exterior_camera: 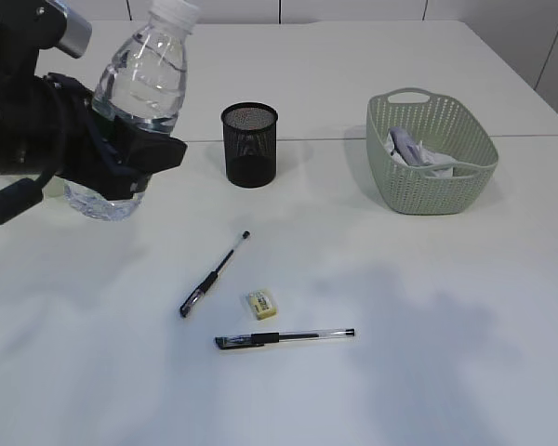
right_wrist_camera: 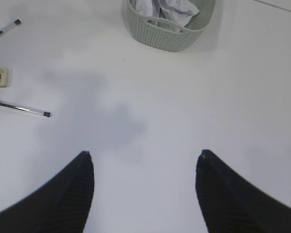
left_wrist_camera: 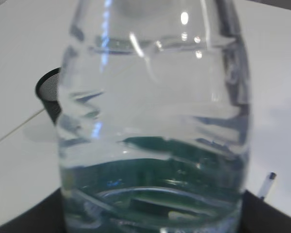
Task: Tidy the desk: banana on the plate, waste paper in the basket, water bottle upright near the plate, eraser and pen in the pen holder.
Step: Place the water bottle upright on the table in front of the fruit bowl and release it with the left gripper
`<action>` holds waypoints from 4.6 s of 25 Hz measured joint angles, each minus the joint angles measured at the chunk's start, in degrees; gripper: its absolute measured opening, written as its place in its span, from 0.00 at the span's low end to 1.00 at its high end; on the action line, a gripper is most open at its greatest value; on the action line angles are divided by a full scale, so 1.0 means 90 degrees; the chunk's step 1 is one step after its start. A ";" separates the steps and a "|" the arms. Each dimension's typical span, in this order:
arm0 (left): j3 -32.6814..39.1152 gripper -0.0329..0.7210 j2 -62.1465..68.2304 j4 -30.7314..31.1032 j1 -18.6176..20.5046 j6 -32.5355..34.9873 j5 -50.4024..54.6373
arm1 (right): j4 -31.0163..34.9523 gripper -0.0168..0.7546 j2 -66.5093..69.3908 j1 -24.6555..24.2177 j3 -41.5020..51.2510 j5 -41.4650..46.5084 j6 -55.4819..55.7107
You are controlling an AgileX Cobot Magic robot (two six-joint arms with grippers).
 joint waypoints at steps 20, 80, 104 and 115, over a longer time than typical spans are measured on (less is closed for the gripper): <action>0.0000 0.56 0.0037 -0.0326 0.0346 0.1125 0.1239 | -0.0060 0.66 0.0000 0.0000 0.0000 0.0000 -0.0034; -0.0249 0.54 0.0780 0.1091 0.1674 -0.0034 0.2933 | -0.0071 0.66 0.0000 0.0000 0.0000 0.0048 -0.0102; -0.0472 0.54 0.0558 0.1940 0.1674 -0.1002 0.2369 | -0.0071 0.66 0.0000 0.0000 0.0000 0.0048 -0.0117; -0.0619 0.54 0.0543 0.3443 0.1674 -0.3197 0.0967 | -0.0071 0.66 0.0000 0.0000 0.0000 0.0048 -0.0127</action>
